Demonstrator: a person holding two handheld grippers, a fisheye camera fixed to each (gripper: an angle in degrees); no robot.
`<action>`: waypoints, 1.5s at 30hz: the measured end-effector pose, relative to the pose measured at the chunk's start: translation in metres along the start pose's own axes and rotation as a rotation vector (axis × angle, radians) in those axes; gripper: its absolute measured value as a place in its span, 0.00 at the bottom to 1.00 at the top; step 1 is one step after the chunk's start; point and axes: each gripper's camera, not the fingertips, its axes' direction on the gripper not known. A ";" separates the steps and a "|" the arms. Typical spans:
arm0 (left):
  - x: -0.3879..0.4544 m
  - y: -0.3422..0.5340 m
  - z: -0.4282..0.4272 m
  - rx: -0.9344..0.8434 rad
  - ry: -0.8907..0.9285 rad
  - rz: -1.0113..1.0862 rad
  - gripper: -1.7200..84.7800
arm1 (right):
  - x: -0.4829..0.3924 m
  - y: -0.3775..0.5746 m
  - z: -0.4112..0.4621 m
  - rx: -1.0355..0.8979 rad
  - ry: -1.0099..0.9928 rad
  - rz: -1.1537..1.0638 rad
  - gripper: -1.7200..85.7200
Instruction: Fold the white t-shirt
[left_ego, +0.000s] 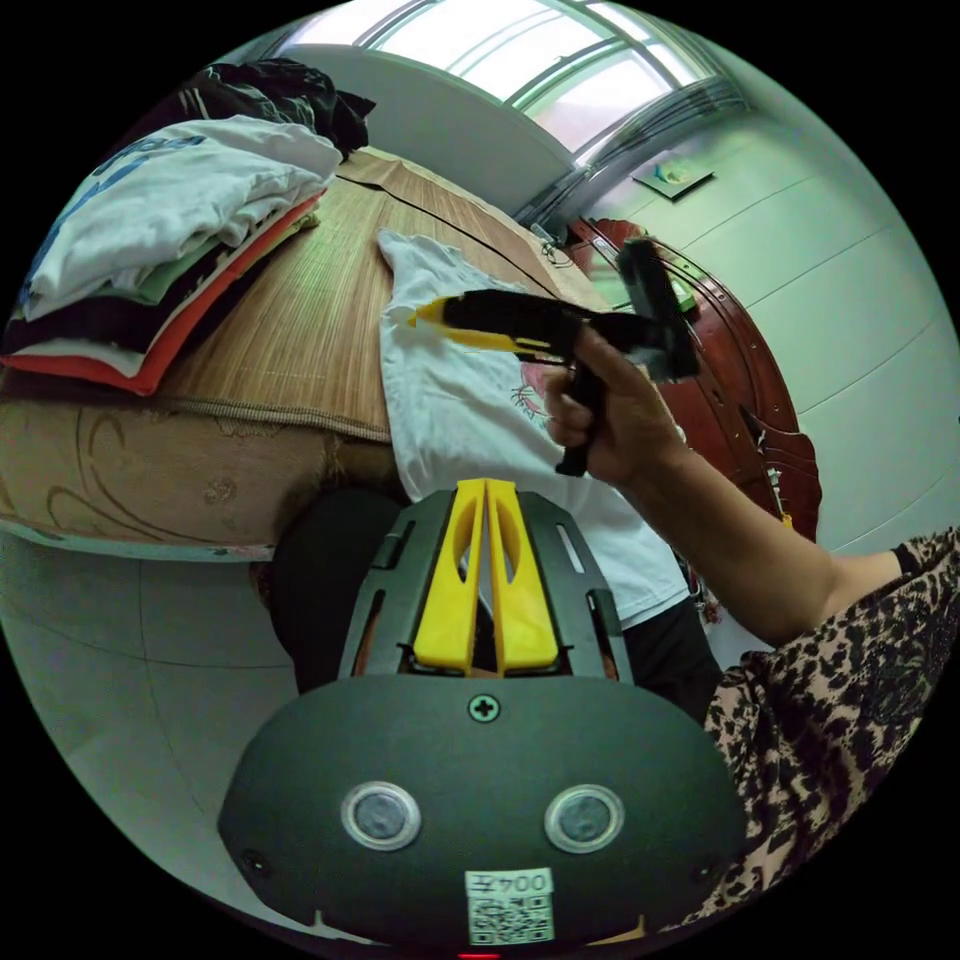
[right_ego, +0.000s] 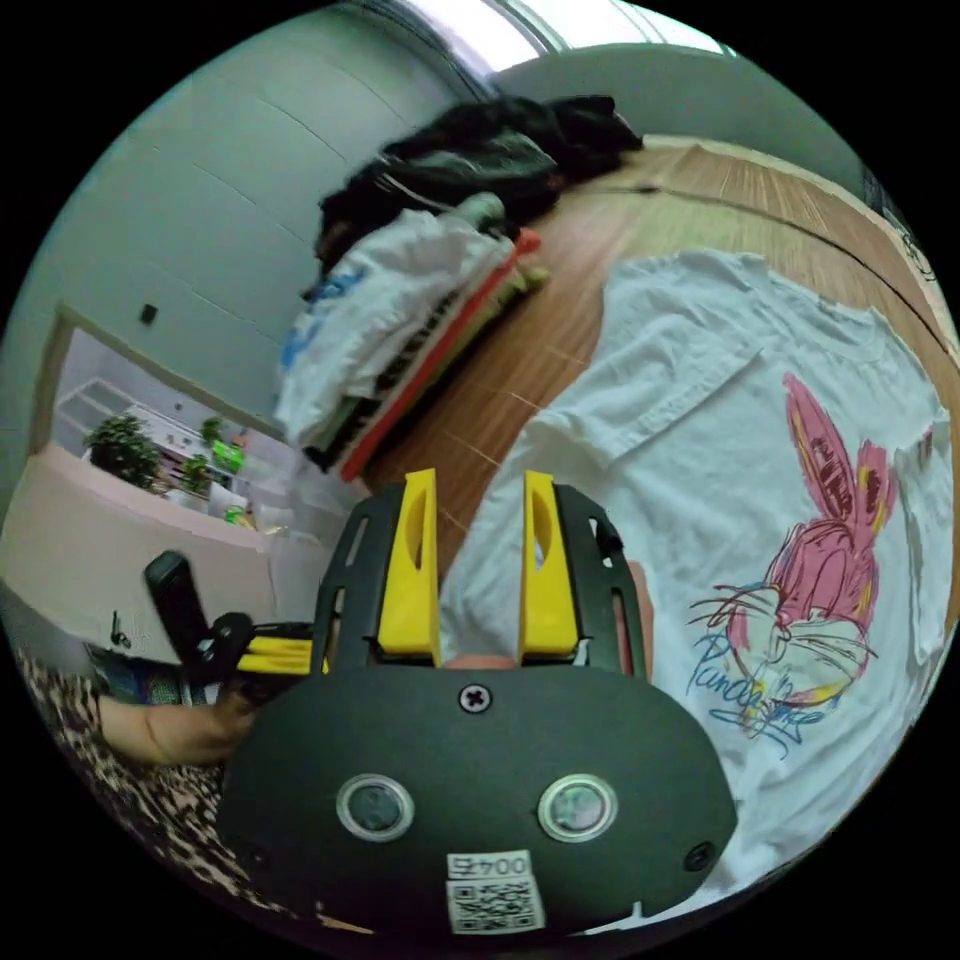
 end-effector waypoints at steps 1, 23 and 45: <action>0.001 -0.001 0.000 -0.001 -0.003 0.001 0.02 | -0.012 0.022 -0.028 0.106 -0.034 -0.063 0.17; 0.086 -0.034 0.051 -0.091 -0.260 0.126 0.02 | -0.023 0.422 -0.320 0.747 0.214 -0.137 0.01; 0.146 -0.129 0.087 -0.071 -0.338 0.235 0.02 | 0.018 0.382 -0.347 0.878 0.382 -0.129 0.12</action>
